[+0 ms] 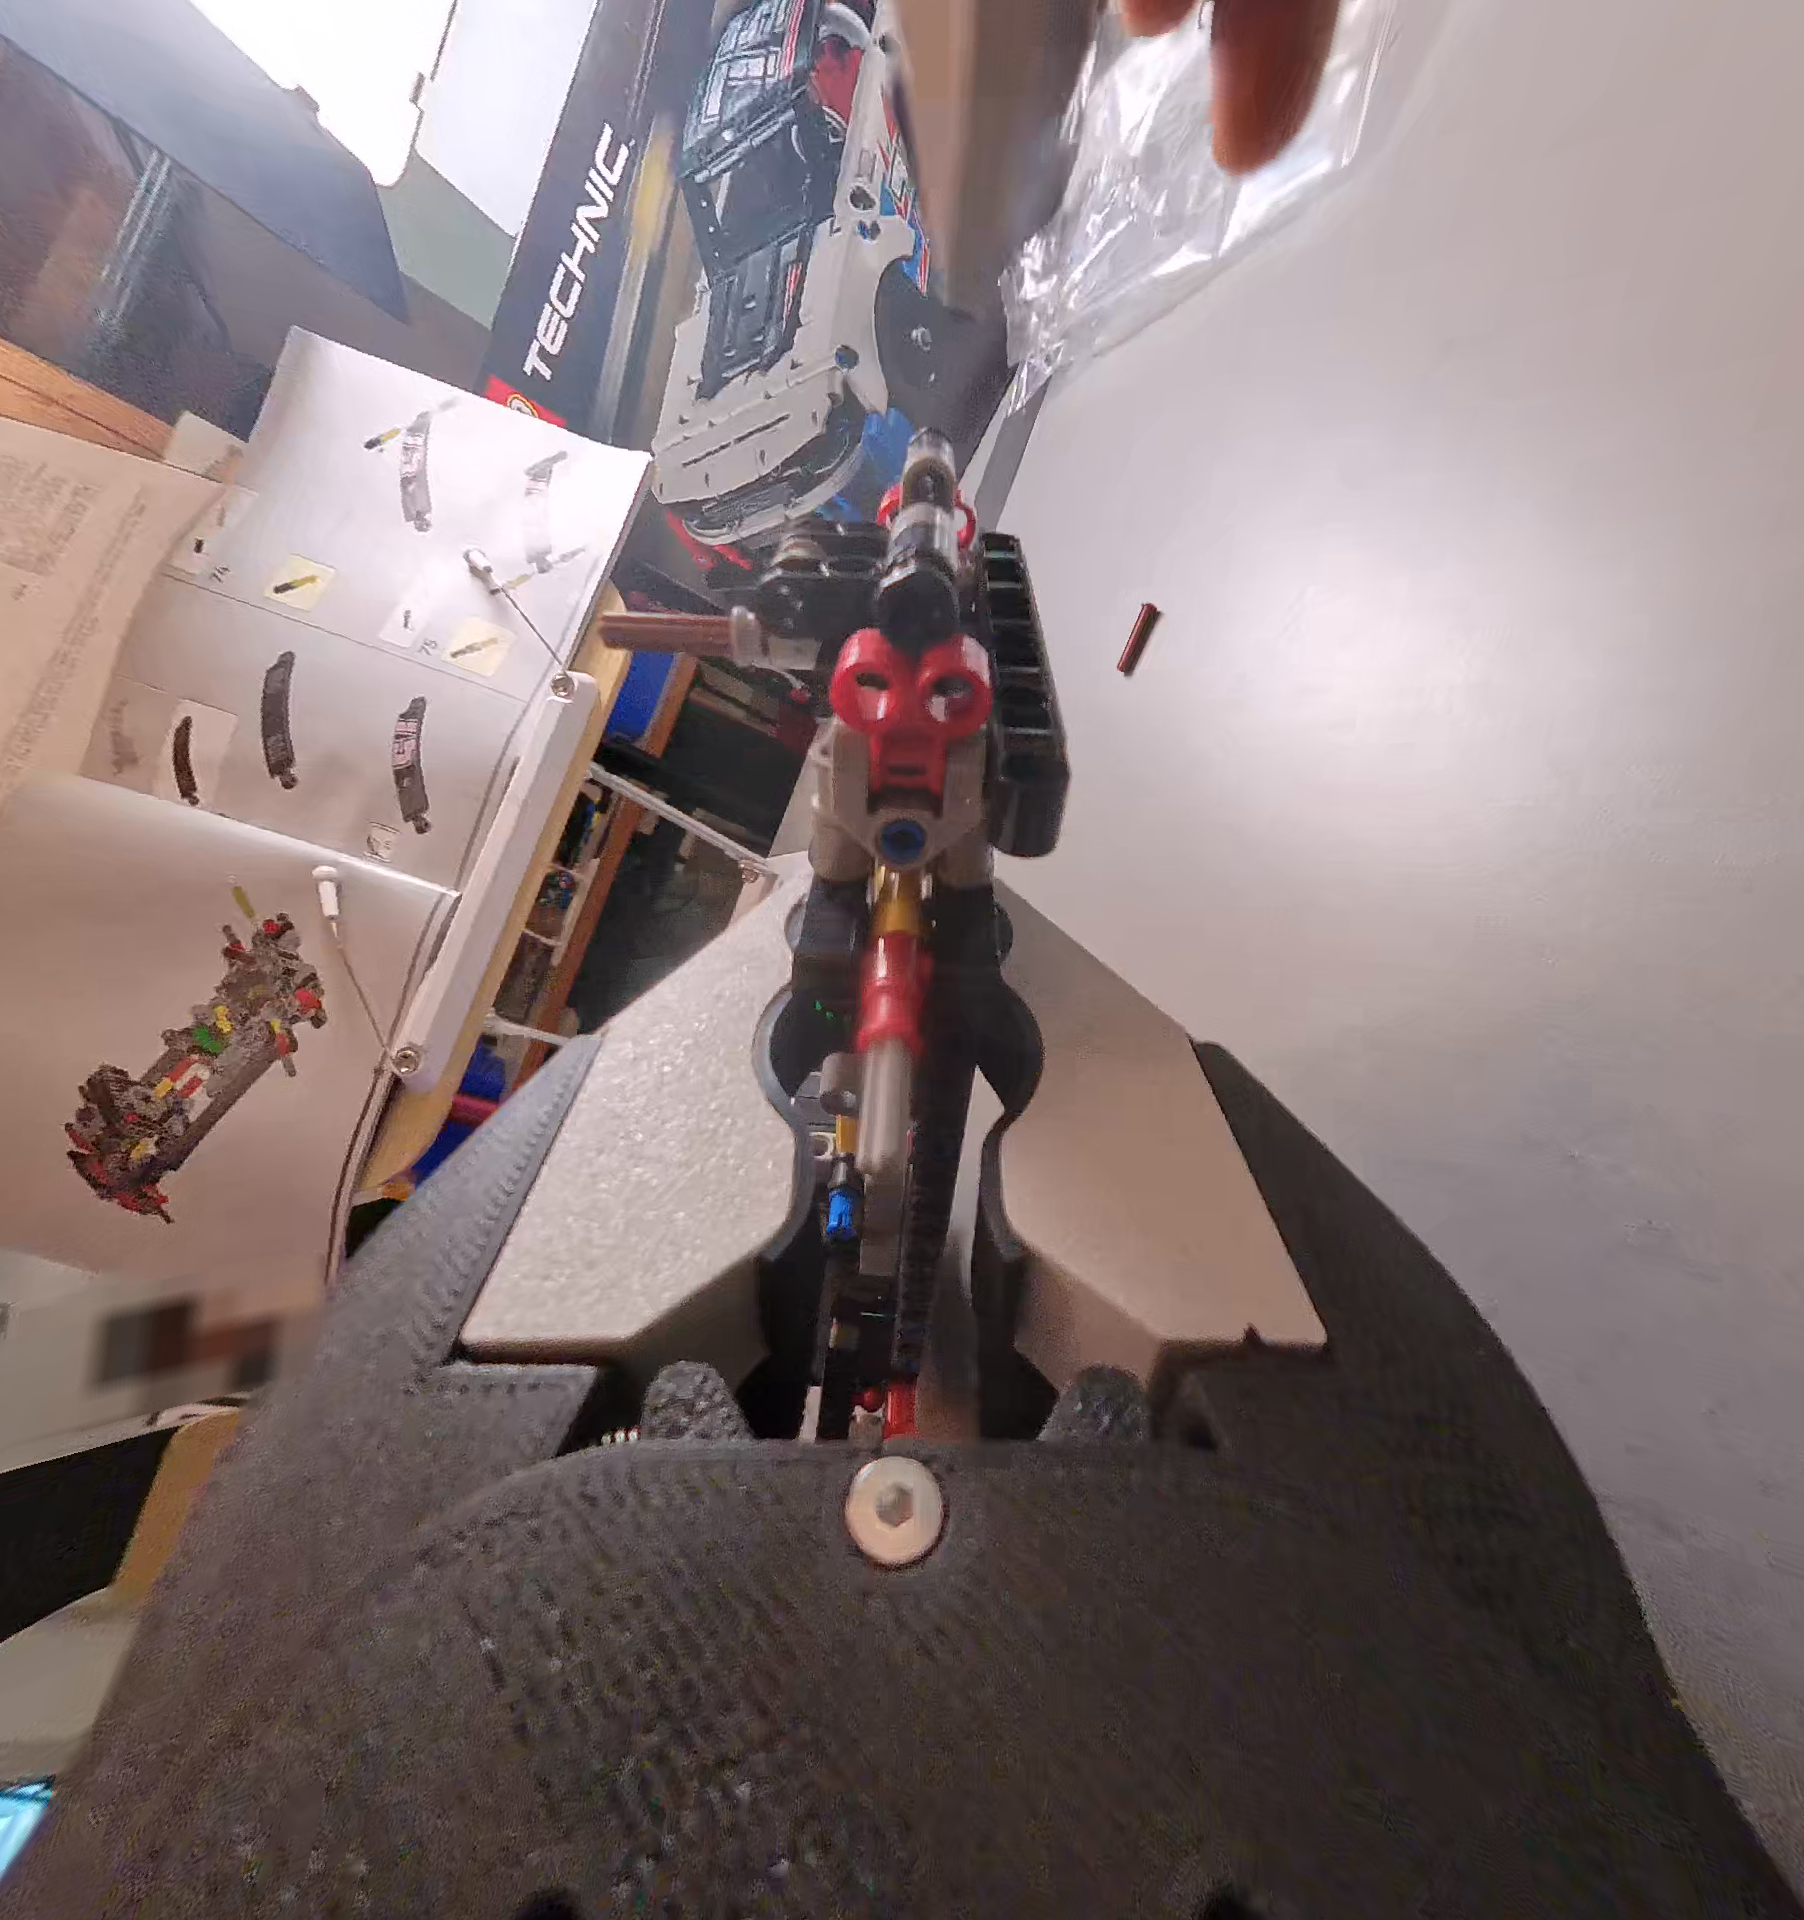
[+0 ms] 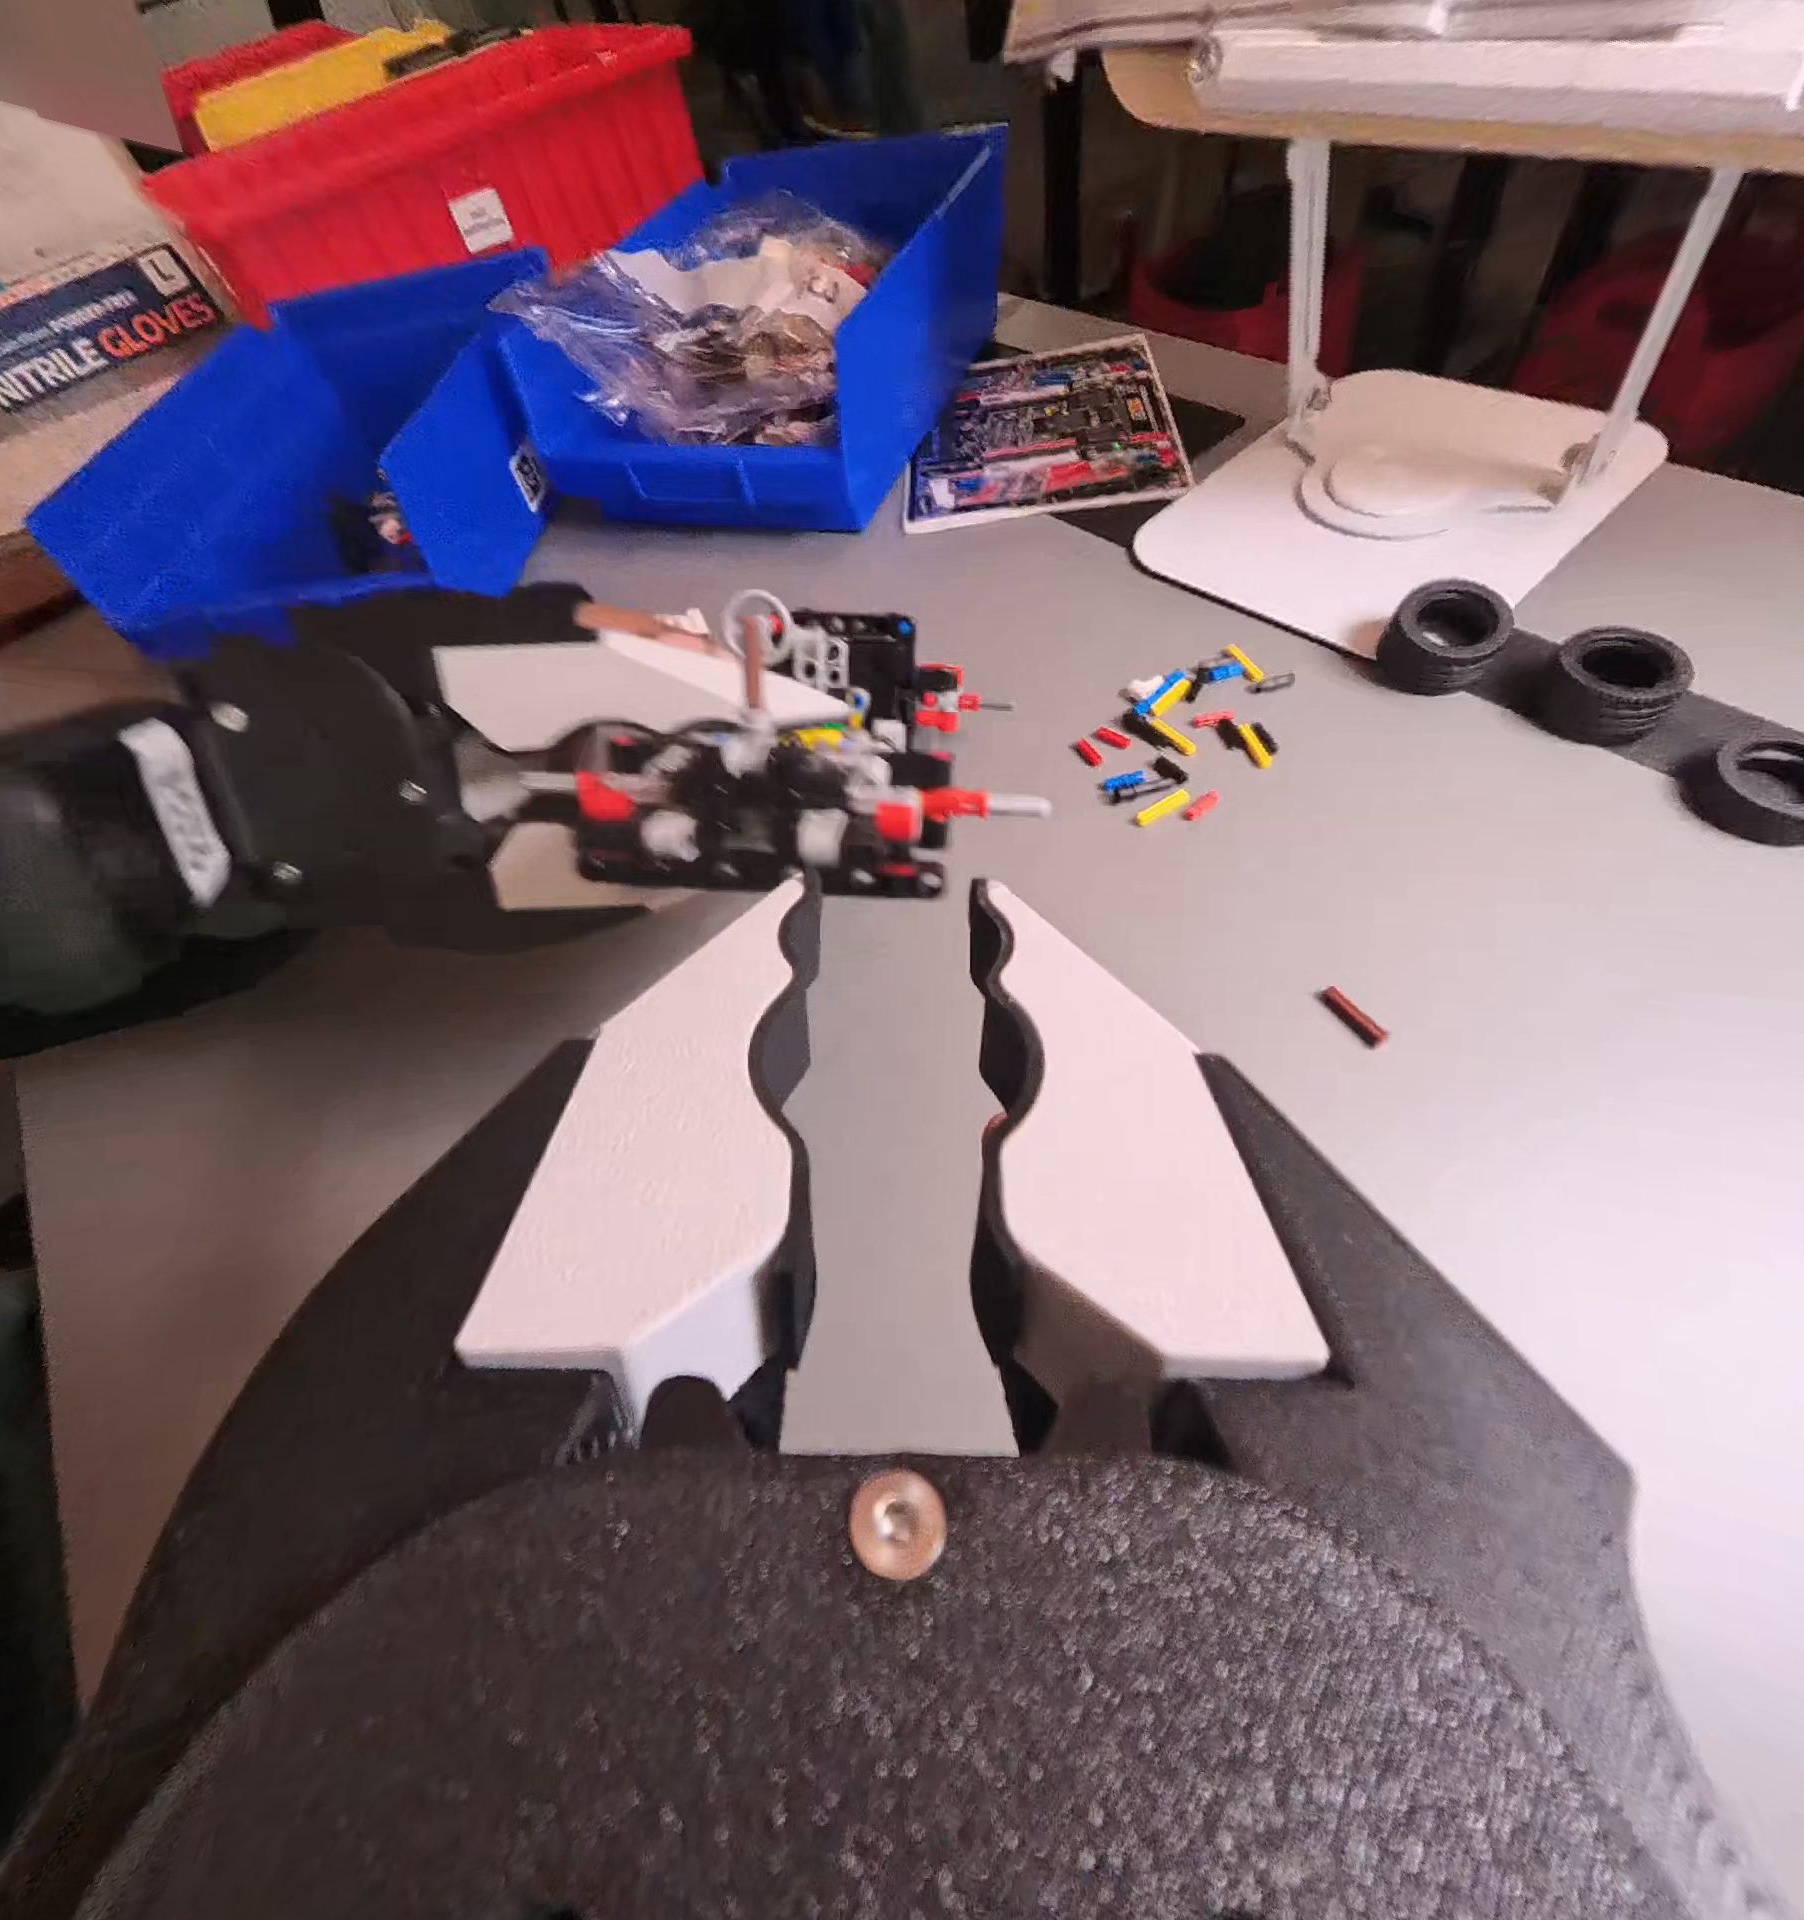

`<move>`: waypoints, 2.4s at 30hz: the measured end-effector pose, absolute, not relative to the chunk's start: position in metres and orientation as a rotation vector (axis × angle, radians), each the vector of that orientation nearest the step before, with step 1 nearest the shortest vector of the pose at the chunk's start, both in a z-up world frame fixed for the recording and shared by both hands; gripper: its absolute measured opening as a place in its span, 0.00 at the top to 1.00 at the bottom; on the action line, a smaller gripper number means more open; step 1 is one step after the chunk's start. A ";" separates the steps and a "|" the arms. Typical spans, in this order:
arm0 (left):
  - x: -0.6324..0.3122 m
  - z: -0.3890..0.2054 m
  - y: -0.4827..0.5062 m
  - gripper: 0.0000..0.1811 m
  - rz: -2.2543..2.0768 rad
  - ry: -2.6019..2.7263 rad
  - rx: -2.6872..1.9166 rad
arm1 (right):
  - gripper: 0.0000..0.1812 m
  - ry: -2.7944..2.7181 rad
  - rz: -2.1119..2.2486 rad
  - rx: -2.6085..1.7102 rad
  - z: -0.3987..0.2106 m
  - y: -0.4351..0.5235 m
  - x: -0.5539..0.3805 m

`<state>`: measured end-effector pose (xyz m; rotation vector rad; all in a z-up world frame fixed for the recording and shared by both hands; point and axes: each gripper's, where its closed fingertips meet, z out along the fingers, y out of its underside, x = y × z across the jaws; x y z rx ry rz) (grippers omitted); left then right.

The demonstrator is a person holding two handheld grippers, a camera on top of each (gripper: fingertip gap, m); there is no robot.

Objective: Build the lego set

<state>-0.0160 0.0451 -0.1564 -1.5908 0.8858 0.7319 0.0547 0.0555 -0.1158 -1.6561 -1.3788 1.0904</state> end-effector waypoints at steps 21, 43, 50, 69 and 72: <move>-0.014 -0.178 0.054 0.87 0.861 0.915 -1.596 | 0.90 -1.386 0.984 -1.673 -0.140 0.041 0.030; -0.012 -0.190 0.055 0.87 0.897 0.970 -1.603 | 0.86 -1.463 1.036 -1.679 -0.156 0.043 0.032; -0.010 -0.202 0.053 0.86 0.918 1.050 -1.599 | 0.88 -1.535 1.177 -1.696 -0.176 0.041 0.030; -0.069 -0.170 -0.013 0.62 -0.123 0.849 -2.020 | 0.88 -2.002 1.098 -1.354 -0.224 0.043 0.077; -0.087 -0.197 -0.032 0.54 -0.365 0.769 -2.113 | 0.88 -2.046 1.187 -1.341 -0.224 0.035 0.089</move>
